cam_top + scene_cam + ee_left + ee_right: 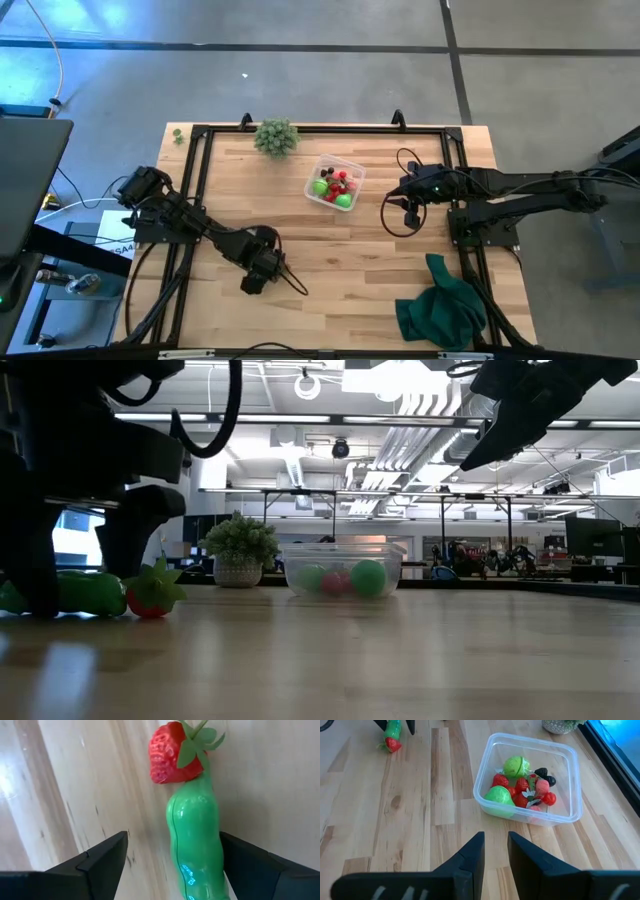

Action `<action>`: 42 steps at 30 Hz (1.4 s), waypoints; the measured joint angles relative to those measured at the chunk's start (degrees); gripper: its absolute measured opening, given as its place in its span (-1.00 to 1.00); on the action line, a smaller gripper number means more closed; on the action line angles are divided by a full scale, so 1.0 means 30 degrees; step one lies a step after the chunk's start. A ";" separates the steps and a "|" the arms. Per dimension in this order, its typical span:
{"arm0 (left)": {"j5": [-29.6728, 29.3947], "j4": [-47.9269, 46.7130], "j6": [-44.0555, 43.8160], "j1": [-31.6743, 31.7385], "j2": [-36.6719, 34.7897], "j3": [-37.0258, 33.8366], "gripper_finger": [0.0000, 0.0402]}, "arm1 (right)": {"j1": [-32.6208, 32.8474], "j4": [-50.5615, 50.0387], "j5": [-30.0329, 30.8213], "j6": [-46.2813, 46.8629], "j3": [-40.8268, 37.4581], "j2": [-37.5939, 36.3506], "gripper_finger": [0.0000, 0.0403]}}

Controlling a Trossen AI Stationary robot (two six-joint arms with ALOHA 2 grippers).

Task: Pick and placing Produce into tupperware
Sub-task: Put the pea into the transparent container

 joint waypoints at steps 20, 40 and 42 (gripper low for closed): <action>0.1520 0.1033 0.0181 -0.0042 0.0051 -0.0036 -0.32 | 0.0007 0.0000 -0.0080 0.0000 0.0000 -0.0007 -0.63; 0.1024 0.1142 0.0167 -0.0042 0.0044 -0.0007 -0.39 | 0.0000 0.0000 -0.0066 0.0000 0.0000 0.0000 -0.63; 0.0950 0.1151 0.0174 -0.0036 0.0009 0.0006 -0.41 | 0.0006 0.0007 -0.0066 -0.0007 0.0000 0.0000 -0.63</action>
